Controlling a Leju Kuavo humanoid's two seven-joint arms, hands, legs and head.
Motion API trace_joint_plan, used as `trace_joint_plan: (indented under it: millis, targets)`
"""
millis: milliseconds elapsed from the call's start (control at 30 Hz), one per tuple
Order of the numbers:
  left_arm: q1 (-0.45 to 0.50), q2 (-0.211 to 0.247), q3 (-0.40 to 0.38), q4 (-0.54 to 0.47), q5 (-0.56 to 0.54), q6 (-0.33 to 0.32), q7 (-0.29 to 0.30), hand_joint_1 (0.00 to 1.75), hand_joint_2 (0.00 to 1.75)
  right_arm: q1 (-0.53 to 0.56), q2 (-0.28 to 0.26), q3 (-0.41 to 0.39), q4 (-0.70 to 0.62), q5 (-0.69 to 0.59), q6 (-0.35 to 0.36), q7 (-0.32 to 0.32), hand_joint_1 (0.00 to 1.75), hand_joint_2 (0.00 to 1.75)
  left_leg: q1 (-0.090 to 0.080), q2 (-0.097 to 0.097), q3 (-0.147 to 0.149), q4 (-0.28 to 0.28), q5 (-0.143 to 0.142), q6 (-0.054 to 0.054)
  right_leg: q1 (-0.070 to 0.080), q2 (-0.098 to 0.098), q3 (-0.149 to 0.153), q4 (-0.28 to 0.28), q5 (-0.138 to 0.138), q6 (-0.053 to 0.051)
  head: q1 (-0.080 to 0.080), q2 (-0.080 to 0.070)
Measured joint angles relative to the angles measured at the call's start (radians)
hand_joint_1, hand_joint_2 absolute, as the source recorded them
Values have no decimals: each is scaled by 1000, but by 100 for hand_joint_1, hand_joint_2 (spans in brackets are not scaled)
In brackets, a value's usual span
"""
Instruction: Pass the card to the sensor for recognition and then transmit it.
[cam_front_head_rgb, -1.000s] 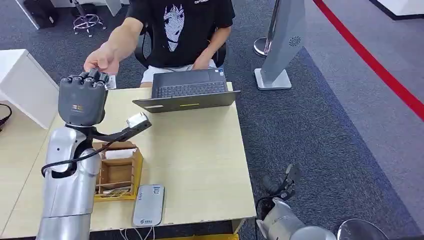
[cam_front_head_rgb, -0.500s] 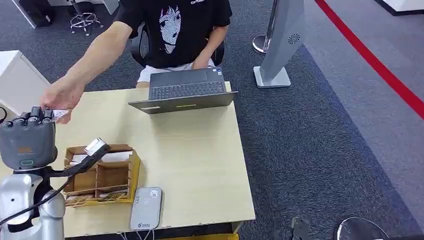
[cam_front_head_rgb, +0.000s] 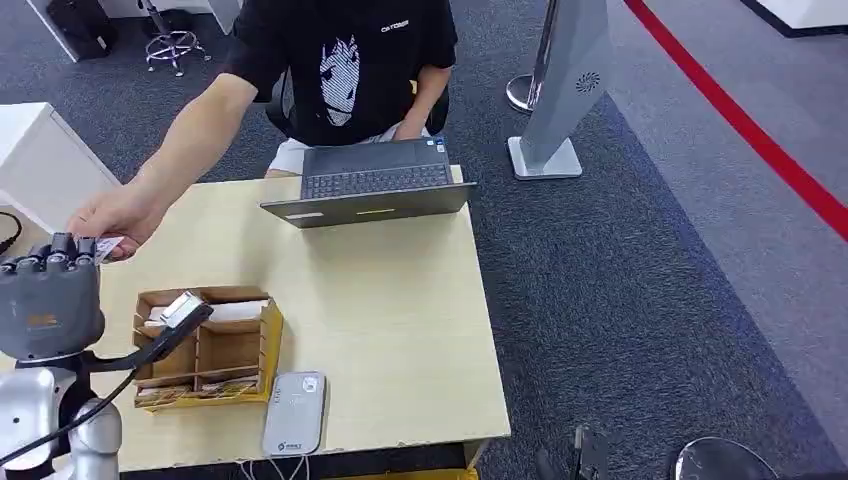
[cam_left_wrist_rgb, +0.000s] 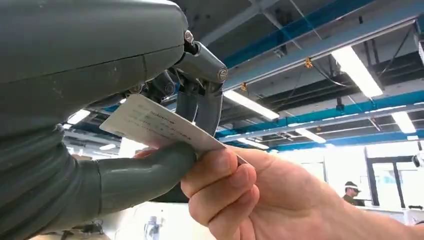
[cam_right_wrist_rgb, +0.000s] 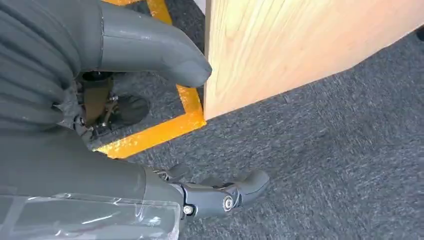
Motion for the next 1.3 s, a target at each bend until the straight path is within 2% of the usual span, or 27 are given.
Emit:
trace_joint_plan:
  millis: [33, 67, 100, 200, 300, 633, 833, 1133, 1300]
  targets:
    - [11, 0, 2, -7, 3, 2, 1, 131, 175, 0, 4, 12, 0, 29, -49, -23, 0, 175, 0, 1, 0, 0, 0, 0, 0, 1, 0, 0, 0, 0, 0, 0]
    - [28, -1, 6, -17, 3, 3, 1, 16, 175, 1, 8, 25, -2, 55, -99, -47, 0, 175, 0, 4, 0, 0, 0, 0, 0, 4, -1, 0, 0, 0, 0, 0]
    - [49, -3, 10, -31, 6, 4, 3, 0, 175, 3, 14, 42, -3, 82, -155, -73, 0, 175, 0, 6, 0, 0, -1, 1, 0, 7, -2, 0, 0, 0, -1, 0]
    - [127, -20, 24, -90, 17, 19, 3, 0, 175, 10, 31, 92, -15, 133, -299, -114, 0, 175, 0, 8, 1, 0, -4, 0, 0, 8, -2, 0, -2, 0, 0, 0]
    - [205, -39, 42, -137, 22, 28, -3, 0, 175, 18, 45, 140, -31, 137, -354, -119, 0, 175, 0, 7, 1, 0, -6, 1, 0, 7, -2, -1, -4, 1, 0, 0]
    - [271, -61, 79, -180, 37, 30, -12, 0, 175, 29, 51, 200, -49, 103, -360, -121, 0, 175, 0, 4, 1, -1, -4, 1, 0, 3, -1, -1, -3, 0, 0, 0]
    - [313, -82, 77, -224, 44, 34, -50, 0, 175, 39, 51, 209, -58, 69, -365, -122, 0, 175, 0, 4, 2, -1, -4, 1, 0, 3, 0, -1, -3, 0, 0, 0]
    - [408, -118, 24, -298, 42, 32, -76, 0, 175, 62, 52, 228, -85, 22, -382, -122, 0, 175, 0, 4, 2, -1, -5, 1, 0, 3, 0, -1, -4, 1, 0, 0]
    - [471, -132, -60, -333, 26, 38, -73, 0, 175, 78, 52, 234, -103, -29, -387, -122, 0, 175, 0, 4, 2, -1, -5, 1, 0, 3, 0, -1, -4, 1, -1, 0]
